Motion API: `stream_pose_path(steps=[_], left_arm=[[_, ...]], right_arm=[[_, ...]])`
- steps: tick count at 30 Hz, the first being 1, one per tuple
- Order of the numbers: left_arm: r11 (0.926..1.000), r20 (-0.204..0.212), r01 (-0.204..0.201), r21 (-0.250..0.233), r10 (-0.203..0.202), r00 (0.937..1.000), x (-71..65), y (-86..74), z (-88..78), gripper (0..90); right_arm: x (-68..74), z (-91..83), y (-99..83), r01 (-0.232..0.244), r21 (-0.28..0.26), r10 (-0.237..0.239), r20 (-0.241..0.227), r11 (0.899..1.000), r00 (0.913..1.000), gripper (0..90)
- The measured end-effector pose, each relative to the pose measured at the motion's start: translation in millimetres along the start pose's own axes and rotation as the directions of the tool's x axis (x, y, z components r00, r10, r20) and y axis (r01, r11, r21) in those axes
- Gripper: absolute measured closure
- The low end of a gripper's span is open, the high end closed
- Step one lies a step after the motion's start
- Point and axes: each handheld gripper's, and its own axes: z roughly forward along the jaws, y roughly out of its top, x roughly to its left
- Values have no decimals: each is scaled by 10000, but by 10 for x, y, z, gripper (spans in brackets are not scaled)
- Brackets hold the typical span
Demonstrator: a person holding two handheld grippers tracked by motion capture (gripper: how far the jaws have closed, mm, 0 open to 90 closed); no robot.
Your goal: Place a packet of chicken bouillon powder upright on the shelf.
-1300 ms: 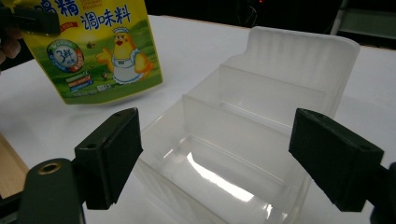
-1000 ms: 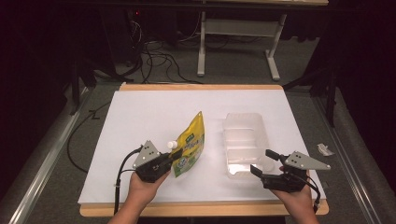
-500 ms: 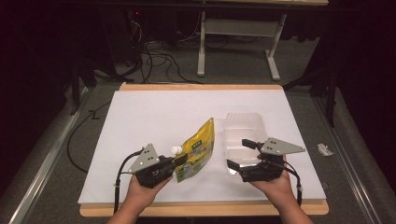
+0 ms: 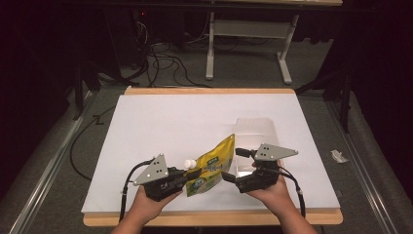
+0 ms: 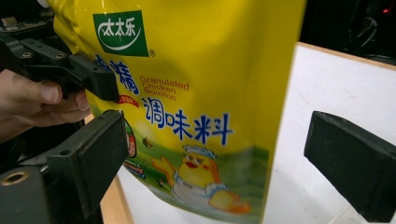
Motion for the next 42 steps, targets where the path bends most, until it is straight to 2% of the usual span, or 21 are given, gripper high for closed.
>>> stream_pose_path(steps=[1, 4, 5, 8, 10, 11, 14, 15, 16, 17, 18, 19, 20, 22, 23, 24, 25, 29, 40, 41, 42], left_arm=[[10000, 134, -80, 29, 80, 9999, -26, 7, 21, 900], [9999, 316, -133, 47, 132, 9994, -51, 18, 42, 900], [9999, 428, -155, 44, 152, 9990, -62, 23, 51, 900], [9999, 589, -166, -3, 166, 9981, -72, 24, 64, 900], [9997, 586, -219, 61, 215, 9981, -73, 17, 74, 900], [9996, 501, -255, 157, 247, 9984, -64, 10, 78, 900], [9998, 423, -196, 101, 192, 9989, -42, 2, 67, 900], [9999, 375, -137, 75, 134, 9992, -25, -2, 50, 900], [9999, 259, -112, 74, 110, 9996, -3, -4, 23, 900], [9999, 97, -110, 64, 110, 9999, 7, -7, 12, 900], [9999, 97, -110, 64, 110, 9999, 7, -7, 12, 900], [10000, -83, -39, 28, 40, 10000, 32, -15, 1, 900], [10000, -180, 32, 42, -31, 9998, 50, -22, -9, 900], [9997, -447, 232, 15, -231, 9987, 94, -45, -21, 900], [9997, -499, 257, 49, -254, 9984, 115, -53, -28, 900], [9996, -567, 291, 58, -287, 9980, 125, -60, -32, 900], [9995, -632, 322, 56, -317, 9975, 138, -69, -40, 900], [9993, -695, 364, 37, -360, 9969, 142, -71, -37, 900], [9982, -1046, 584, 102, -570, 9929, 168, -108, -9, 831], [9980, -1042, 625, 139, -607, 9927, 176, -116, -5, 818], [9976, -1109, 663, 202, -637, 9918, 182, -126, 5, 760]], right_arm=[[0, 31, -15, 18, 89, -15, -253, 10000, 9997, 64], [-7, 61, -35, -56, 153, 63, -453, 9999, 9990, 66], [-21, 98, -59, -169, 267, 188, -742, 9995, 9971, 74], [-28, 132, -77, -203, 410, 243, -998, 9990, 9947, 92], [-19, 167, -98, -134, 521, 200, -1273, 9986, 9917, 172], [-14, 174, -102, -69, 547, 147, -1428, 9985, 9896, 200], [4, 186, -108, -4, 551, 85, -1469, 9985, 9891, 253], [3, 186, -111, 10, 566, 75, -1498, 9984, 9887, 292], [-7, 166, -119, 38, 456, 37, -1631, 9990, 9866, 390], [-9, 155, -122, 57, 437, 19, -1732, 9990, 9849, 428], [-9, 155, -122, 57, 437, 19, -1732, 9990, 9849, 428], [-7, 151, -131, 133, 441, -44, -1951, 9989, 9808, 518], [-7, 151, -131, 133, 441, -44, -1951, 9989, 9808, 518], [20, 163, -136, 290, 505, -179, -2075, 9983, 9781, 597], [52, 185, -140, 415, 574, -286, -2101, 9975, 9773, 667], [52, 185, -140, 415, 574, -286, -2101, 9975, 9773, 667], [77, 206, -138, 561, 693, -404, -2104, 9960, 9768, 734], [91, 212, -126, 646, 774, -479, -2006, 9949, 9785, 792], [142, 223, -112, 792, 865, -648, -1585, 9931, 9852, 855], [144, 225, -111, 821, 900, -676, -1533, 9926, 9859, 856], [149, 231, -109, 785, 889, -652, -1440, 9929, 9874, 858]])
